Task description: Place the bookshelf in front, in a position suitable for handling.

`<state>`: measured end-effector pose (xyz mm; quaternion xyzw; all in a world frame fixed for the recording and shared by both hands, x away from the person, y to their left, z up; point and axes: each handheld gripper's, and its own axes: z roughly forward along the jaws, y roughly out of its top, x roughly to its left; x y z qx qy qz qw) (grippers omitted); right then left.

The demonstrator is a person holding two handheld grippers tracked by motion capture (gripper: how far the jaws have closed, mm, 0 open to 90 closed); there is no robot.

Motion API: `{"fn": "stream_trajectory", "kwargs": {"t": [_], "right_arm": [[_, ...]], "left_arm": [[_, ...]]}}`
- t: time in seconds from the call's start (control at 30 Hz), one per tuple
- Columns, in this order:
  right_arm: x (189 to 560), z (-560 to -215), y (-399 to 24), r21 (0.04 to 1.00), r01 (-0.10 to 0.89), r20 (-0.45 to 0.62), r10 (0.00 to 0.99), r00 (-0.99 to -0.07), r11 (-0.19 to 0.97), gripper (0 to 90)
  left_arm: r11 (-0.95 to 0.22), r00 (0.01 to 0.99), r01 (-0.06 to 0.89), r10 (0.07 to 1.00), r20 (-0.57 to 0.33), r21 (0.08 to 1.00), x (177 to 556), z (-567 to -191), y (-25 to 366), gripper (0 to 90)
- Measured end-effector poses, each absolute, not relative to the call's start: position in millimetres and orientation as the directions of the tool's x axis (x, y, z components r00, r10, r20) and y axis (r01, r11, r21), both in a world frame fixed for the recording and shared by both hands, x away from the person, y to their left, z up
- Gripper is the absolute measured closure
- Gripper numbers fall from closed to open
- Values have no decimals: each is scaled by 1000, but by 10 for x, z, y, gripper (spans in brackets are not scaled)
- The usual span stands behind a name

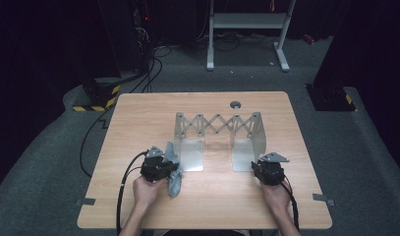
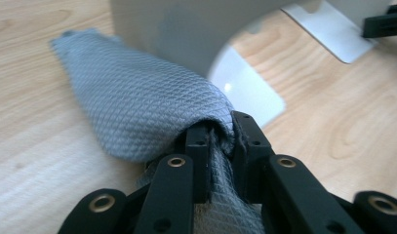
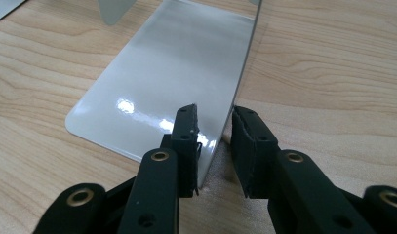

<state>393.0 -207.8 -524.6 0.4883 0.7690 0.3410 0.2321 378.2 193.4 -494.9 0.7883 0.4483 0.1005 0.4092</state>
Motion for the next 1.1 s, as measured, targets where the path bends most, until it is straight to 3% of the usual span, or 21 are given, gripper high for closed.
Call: {"fn": "stream_trajectory", "kwargs": {"t": [0.47,1.1], "right_arm": [[3929,-5245,-2074,750,595,-21,909,-416,289,725],[3932,-5245,-2078,750,597,-13,909,-417,285,726]], "left_arm": [[-306,626,603,754,-200,737,3608,-4936,1628,785],[-255,551,587,821,-149,768,3764,-4845,1576,784]]}}
